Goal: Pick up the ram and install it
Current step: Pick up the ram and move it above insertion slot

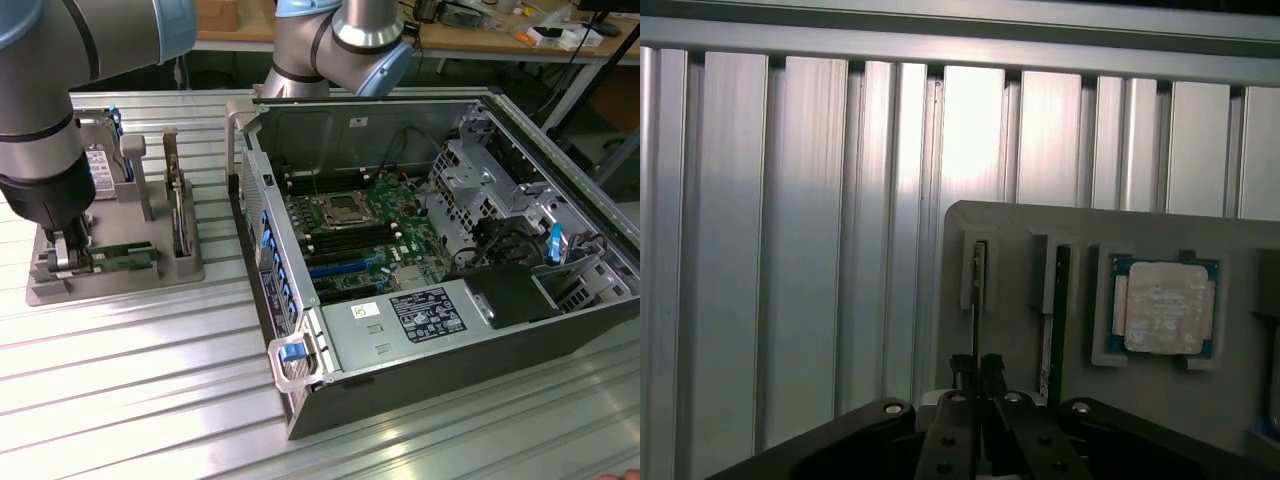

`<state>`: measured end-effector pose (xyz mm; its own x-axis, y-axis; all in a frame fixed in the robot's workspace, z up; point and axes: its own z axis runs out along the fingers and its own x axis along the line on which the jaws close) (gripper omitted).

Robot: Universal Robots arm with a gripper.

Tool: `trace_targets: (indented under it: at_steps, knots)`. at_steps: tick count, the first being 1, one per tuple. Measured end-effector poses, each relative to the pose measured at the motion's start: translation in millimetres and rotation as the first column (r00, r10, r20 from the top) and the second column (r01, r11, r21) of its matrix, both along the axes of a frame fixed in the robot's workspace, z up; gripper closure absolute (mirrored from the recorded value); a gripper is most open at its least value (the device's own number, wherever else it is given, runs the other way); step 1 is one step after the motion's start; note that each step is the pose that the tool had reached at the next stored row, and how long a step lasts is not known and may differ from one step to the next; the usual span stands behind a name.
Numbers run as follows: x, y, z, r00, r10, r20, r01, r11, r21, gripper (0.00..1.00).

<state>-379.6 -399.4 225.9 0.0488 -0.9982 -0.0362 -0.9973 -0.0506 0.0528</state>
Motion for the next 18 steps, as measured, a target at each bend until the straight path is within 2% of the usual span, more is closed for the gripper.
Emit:
trace_targets:
  at_steps: [3, 10, 12, 15, 18]
  knots:
    - [0.0, 0.0, 10.6, 1.0000, 0.000, -0.0005, 0.000, 1.0000, -0.0007, 0.87]
    - [0.0, 0.0, 42.7, 1.0000, 0.000, -0.0023, 0.000, 1.0000, -0.0023, 0.87]
    - [0.0, 0.0, 48.9, 1.0000, 0.000, -0.0024, 0.000, 1.0000, -0.0024, 0.87]
    - [0.0, 0.0, 70.1, 1.0000, 0.000, -0.0035, 0.000, 1.0000, -0.0030, 0.87]
    - [0.0, 0.0, 80.9, 1.0000, 0.000, -0.0040, 0.000, 1.0000, -0.0032, 0.87]
